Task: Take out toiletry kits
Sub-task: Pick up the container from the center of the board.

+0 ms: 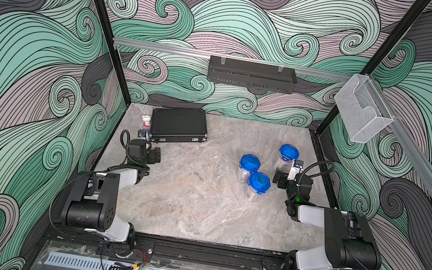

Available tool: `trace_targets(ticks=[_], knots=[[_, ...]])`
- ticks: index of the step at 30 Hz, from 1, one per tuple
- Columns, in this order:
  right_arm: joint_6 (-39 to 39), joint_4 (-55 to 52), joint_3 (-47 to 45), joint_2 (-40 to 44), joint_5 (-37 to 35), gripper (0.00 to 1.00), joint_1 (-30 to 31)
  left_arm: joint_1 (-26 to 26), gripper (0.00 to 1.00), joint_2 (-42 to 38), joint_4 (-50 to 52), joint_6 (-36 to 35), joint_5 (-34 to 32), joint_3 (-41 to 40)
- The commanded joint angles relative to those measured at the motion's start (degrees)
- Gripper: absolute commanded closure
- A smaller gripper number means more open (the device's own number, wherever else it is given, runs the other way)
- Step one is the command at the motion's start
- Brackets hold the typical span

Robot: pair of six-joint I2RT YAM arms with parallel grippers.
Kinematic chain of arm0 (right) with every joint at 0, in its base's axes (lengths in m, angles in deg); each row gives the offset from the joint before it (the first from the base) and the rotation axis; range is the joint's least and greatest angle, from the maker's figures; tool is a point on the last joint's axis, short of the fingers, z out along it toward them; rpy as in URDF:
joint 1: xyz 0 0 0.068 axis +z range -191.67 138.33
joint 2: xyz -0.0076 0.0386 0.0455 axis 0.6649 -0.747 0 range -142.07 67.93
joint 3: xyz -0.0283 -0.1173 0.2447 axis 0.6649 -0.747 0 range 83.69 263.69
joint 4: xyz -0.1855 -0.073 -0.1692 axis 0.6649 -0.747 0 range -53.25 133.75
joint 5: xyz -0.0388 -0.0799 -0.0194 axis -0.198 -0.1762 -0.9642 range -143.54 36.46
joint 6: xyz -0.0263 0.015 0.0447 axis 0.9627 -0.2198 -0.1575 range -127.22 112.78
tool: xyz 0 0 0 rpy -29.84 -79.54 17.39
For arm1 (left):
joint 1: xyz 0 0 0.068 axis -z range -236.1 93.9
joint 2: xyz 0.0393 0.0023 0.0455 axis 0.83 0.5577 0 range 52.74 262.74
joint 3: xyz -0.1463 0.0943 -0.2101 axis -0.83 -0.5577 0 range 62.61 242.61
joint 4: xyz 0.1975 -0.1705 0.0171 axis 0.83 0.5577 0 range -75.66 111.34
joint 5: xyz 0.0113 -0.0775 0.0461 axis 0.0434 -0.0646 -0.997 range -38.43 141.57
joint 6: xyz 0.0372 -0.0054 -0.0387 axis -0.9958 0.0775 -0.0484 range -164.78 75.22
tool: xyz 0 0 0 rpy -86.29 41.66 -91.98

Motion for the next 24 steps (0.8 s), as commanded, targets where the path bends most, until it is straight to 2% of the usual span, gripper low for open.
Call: trace_targets(ticks=[1,6,8,10,12,14,16,19,21,24], knots=[[-2.0,-9.0,4.0,6.2,-4.5,0.01,-0.1,0.5,0.01,-3.6,14.4,6.7,-1.9,7.1],[-4.7,-16.8,4.3,14.6,-4.6,0.01,-0.1,0.5,0.01,-9.1,12.4,11.1,-2.5,3.9],[-6.5,-22.6,5.2,18.7,-5.6,0.01,-0.1,0.5,0.02,-12.0,13.7,17.1,-5.4,3.4],[-10.0,-27.9,6.0,22.8,-8.4,0.01,-0.3,0.5,0.01,-14.0,16.4,20.8,-3.9,4.2],[-14.0,-34.7,7.7,27.6,-9.7,0.01,-0.7,0.5,0.01,-14.7,20.0,27.6,-3.9,5.6],[-16.2,-42.0,10.7,31.5,-8.1,0.01,-1.1,0.1,0.01,-14.2,28.2,38.7,-5.1,8.3],[-16.9,-49.7,15.3,34.1,-4.0,0.01,-1.1,-1.6,0.02,-13.1,29.2,38.9,5.8,10.6],[-17.4,-65.1,25.8,33.7,2.5,0.01,-1.1,-2.9,0.09,-11.3,37.8,38.7,21.6,18.4],[-18.2,-77.4,33.9,30.6,6.1,0.01,-1.0,-3.0,0.2,-10.6,44.5,34.4,33.4,24.4],[-17.4,-91.9,43.9,25.5,12.8,0.01,-0.1,-3.0,0.28,-11.9,53.4,28.7,44.1,29.7]])
